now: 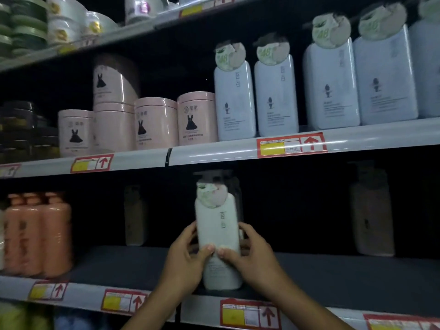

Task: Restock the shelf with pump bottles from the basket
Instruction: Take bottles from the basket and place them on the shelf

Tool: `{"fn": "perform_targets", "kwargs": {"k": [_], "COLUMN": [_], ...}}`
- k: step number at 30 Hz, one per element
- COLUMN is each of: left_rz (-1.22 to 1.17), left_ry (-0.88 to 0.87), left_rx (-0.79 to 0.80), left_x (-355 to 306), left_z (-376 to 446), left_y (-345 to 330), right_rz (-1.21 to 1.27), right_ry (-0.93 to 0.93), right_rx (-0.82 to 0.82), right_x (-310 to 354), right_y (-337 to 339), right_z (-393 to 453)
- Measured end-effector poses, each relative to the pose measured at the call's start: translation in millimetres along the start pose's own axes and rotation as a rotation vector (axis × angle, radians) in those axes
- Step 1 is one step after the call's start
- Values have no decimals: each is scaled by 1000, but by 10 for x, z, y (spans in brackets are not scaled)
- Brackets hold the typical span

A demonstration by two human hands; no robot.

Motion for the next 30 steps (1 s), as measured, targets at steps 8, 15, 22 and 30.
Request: {"fn": "perform_targets", "kwargs": {"k": [8,15,22,30], "left_rz": [108,171,157,242], "left_ry": [60,54,31,43], "left_rx": [-2,-157,-157,-156], "left_x": [76,79,34,80], "left_z": [-57,-159,-214,-288], "left_y": [53,-30,-58,45], "right_rz": [-218,-250,-274,-303], "right_ry": [-99,-70,-60,-21], "right_rx": [-104,-163,-205,-193], "right_x": [-235,-161,-109,105], "right_y": [-30,-65,-49,106], "right_z": [-151,-181,-250,-361]}}
Point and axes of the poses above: each hand's wrist, its own z-axis towards the middle knuckle, its own y-axis out of the back of the hand, x = y × z, the point moved 4 cm from there along z, towards the middle knuckle, and after that the axes turned 8 degrees about z, right-handed, at the moved point
